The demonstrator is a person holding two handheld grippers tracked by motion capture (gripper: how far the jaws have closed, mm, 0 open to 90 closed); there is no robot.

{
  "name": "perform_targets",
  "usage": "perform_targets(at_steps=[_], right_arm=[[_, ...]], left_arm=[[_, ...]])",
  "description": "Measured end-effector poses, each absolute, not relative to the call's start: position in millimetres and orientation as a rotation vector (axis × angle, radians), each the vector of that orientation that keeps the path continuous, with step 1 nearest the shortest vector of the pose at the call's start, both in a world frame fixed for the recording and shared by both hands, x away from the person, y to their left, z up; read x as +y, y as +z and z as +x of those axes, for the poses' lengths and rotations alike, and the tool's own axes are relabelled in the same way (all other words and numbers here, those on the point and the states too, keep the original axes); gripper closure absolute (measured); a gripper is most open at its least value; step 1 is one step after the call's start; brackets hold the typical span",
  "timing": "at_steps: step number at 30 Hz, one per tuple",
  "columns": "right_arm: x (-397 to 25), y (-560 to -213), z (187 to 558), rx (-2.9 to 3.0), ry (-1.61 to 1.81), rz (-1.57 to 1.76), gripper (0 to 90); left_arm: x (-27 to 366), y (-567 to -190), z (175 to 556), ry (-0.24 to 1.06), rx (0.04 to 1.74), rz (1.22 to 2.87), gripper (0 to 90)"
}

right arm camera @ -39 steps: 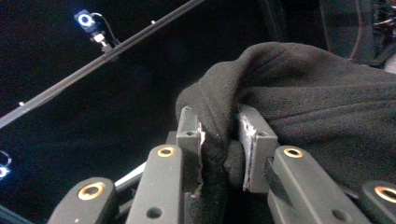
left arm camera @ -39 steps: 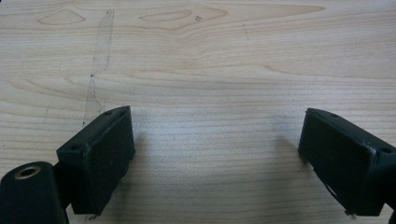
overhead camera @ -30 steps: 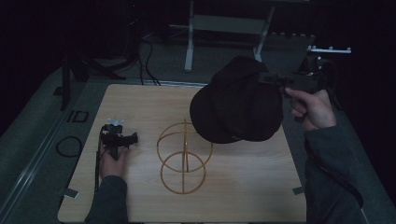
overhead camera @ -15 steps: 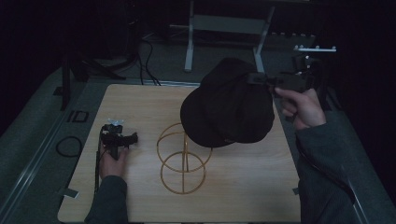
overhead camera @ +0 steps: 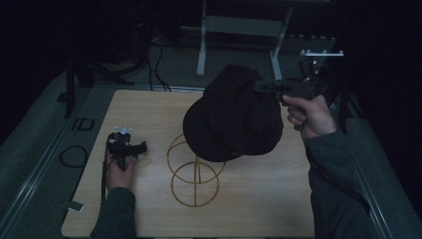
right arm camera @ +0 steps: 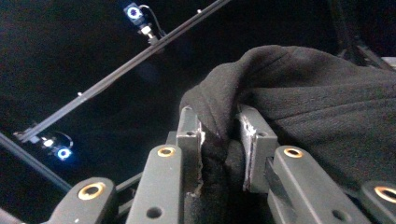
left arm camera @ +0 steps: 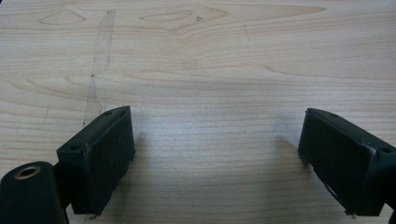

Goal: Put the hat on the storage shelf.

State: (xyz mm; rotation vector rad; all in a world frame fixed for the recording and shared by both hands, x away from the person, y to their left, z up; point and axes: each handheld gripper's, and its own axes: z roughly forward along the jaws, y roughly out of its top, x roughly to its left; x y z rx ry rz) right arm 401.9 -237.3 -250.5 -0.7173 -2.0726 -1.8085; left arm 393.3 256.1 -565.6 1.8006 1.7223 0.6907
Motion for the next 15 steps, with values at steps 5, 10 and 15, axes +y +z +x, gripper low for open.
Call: perform_targets(at_steps=[5, 10, 15], right_arm=[[-228, -250, 401, -2.074, -1.798, -0.69, 72.9], [-219, -251, 401, -2.076, -1.783, -0.67, 72.9], [-212, -251, 400, -2.072, -1.776, -0.649, 72.9]], left_arm=[[256, -566, 393, 0.69, 1.722, 1.801, 10.3], [256, -566, 393, 0.691, 1.722, 1.801, 10.3], [256, -566, 393, 0.691, 1.722, 1.8, 10.3]])
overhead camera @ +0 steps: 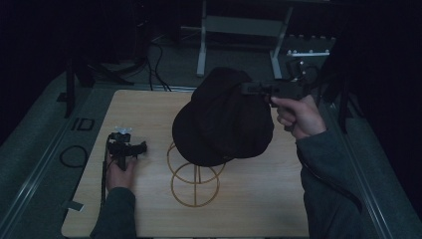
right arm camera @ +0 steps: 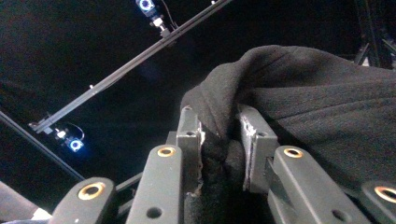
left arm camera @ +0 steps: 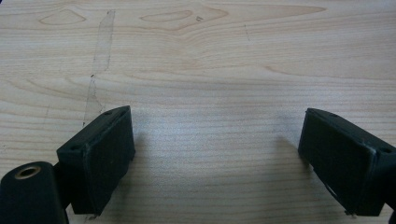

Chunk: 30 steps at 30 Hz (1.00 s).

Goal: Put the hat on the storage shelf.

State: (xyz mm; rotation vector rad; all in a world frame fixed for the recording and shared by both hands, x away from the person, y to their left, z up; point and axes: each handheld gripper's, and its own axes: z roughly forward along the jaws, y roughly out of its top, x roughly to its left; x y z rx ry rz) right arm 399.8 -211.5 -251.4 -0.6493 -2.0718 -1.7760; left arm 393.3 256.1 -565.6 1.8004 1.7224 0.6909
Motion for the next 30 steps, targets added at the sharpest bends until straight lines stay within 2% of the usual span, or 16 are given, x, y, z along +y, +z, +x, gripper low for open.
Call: perform_targets(at_steps=[30], right_arm=[[-164, -271, 397, -2.048, -1.697, -0.585, 72.8]], left_arm=[[256, -566, 393, 0.691, 1.722, 1.803, 10.3]])
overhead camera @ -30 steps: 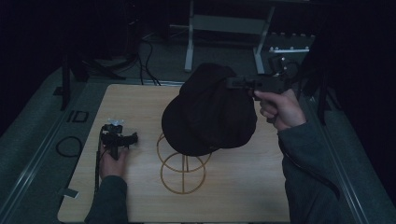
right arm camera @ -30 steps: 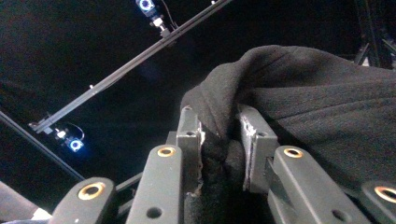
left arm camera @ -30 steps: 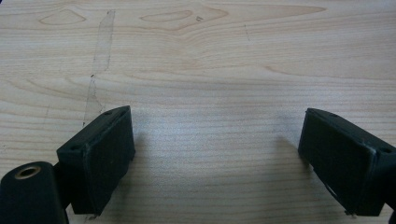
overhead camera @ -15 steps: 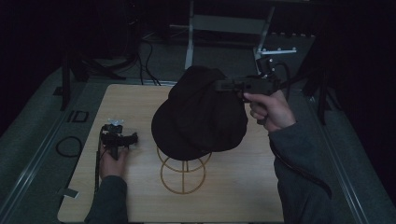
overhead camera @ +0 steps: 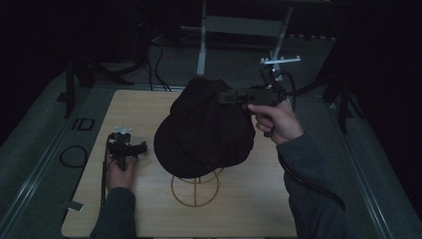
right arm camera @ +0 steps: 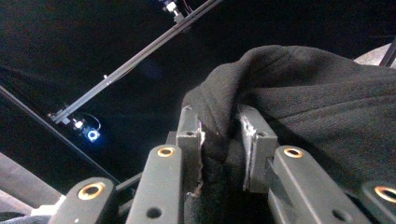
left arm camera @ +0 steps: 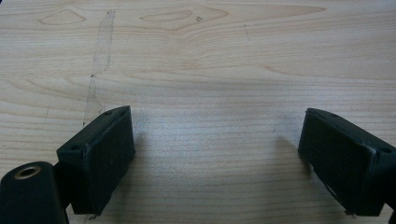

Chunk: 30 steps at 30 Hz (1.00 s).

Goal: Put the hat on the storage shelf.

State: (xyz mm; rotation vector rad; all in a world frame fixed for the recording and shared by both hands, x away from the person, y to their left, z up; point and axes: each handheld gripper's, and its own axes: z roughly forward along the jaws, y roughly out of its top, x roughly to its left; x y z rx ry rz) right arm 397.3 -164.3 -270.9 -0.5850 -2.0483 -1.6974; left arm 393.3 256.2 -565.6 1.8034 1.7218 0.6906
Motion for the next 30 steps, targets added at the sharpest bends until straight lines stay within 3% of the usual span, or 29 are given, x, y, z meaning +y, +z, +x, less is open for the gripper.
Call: perform_targets(at_steps=[30], right_arm=[[-131, -320, 403, -2.13, -1.521, -0.661, 71.9]], left_arm=[[256, -566, 393, 0.693, 1.722, 1.798, 10.3]])
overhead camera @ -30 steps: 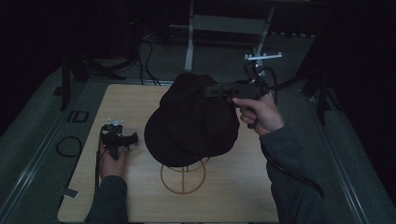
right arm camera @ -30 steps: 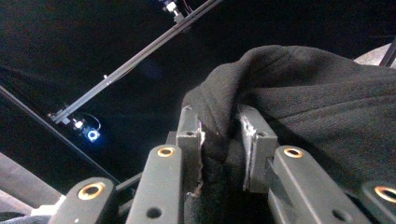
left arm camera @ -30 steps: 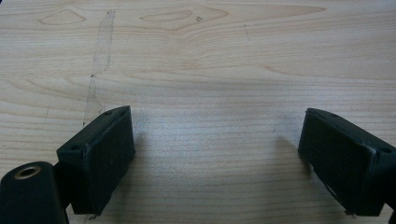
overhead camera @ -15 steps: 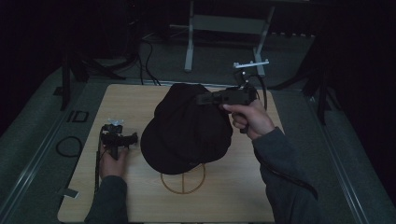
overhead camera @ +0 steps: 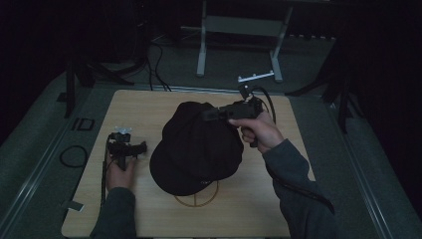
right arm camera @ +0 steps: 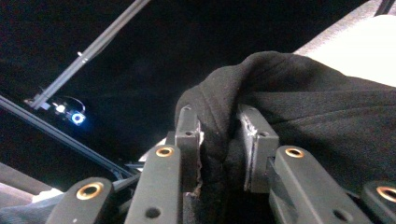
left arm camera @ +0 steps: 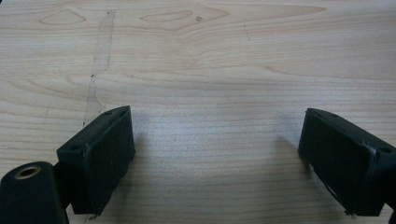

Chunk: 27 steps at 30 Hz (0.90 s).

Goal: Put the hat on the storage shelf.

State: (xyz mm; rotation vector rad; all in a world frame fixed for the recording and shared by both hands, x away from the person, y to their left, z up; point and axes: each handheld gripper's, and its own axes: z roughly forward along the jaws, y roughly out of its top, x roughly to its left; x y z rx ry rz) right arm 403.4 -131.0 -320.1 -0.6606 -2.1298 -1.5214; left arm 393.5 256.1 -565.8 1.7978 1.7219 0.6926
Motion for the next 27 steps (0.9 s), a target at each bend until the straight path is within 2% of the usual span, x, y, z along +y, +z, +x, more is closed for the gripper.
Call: perform_targets(at_steps=[16, 27], right_arm=[[-124, -330, 402, -2.213, -1.468, -0.695, 69.6], [-119, -335, 402, -2.27, -1.434, -0.712, 64.1]], left_arm=[[256, -566, 393, 0.693, 1.722, 1.796, 10.3], [256, -566, 393, 0.693, 1.722, 1.794, 10.3]])
